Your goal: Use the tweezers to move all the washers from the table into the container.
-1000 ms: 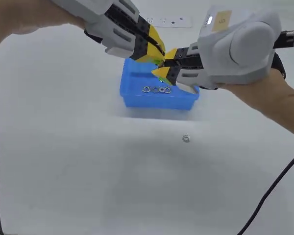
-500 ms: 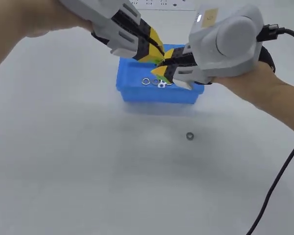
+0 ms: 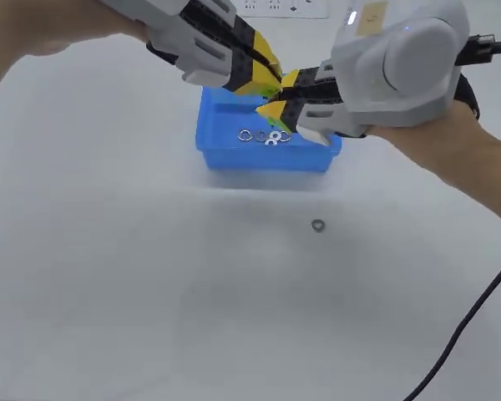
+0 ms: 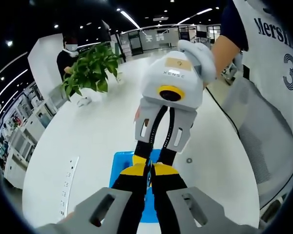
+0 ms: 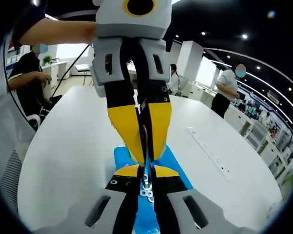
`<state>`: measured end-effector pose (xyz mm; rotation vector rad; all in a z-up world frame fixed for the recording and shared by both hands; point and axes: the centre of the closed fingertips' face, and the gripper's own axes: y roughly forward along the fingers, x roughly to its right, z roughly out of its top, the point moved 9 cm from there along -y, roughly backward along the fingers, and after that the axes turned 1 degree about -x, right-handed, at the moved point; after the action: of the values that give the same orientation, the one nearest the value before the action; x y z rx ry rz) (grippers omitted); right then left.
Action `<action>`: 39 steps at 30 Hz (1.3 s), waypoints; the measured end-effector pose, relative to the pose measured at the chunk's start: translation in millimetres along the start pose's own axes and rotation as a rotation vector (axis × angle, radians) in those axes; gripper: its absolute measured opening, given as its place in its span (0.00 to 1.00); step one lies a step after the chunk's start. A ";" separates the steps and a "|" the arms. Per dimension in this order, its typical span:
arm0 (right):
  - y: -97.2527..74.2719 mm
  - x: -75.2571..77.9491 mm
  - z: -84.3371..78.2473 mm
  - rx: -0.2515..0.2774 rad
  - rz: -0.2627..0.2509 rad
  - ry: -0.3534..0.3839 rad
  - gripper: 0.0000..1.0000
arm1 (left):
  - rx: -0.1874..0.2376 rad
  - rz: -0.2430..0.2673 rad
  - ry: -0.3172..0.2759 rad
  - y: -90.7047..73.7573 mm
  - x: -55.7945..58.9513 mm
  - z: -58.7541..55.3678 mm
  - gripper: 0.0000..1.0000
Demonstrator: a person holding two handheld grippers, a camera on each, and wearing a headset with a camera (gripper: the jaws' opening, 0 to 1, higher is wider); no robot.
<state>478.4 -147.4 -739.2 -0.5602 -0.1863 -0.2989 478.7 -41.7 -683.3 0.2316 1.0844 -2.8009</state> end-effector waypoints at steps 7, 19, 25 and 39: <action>-27.5 -11.5 15.9 0.027 -0.025 -0.017 0.10 | 0.012 0.013 0.043 -12.0 18.7 27.5 0.07; -67.7 -47.2 15.0 0.018 -0.049 -0.018 0.10 | 0.043 0.004 0.067 -6.4 58.1 51.0 0.07; -75.2 -65.8 1.0 -0.012 -0.039 0.004 0.10 | 0.056 -0.012 0.030 5.7 75.8 46.2 0.07; -72.0 -88.6 -33.8 -0.050 0.016 0.063 0.10 | 0.058 -0.055 -0.048 34.6 103.3 31.0 0.07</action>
<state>374.6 -203.7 -754.2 -0.6008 -0.1140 -0.3063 380.5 -94.8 -703.0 0.1418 1.0153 -2.8735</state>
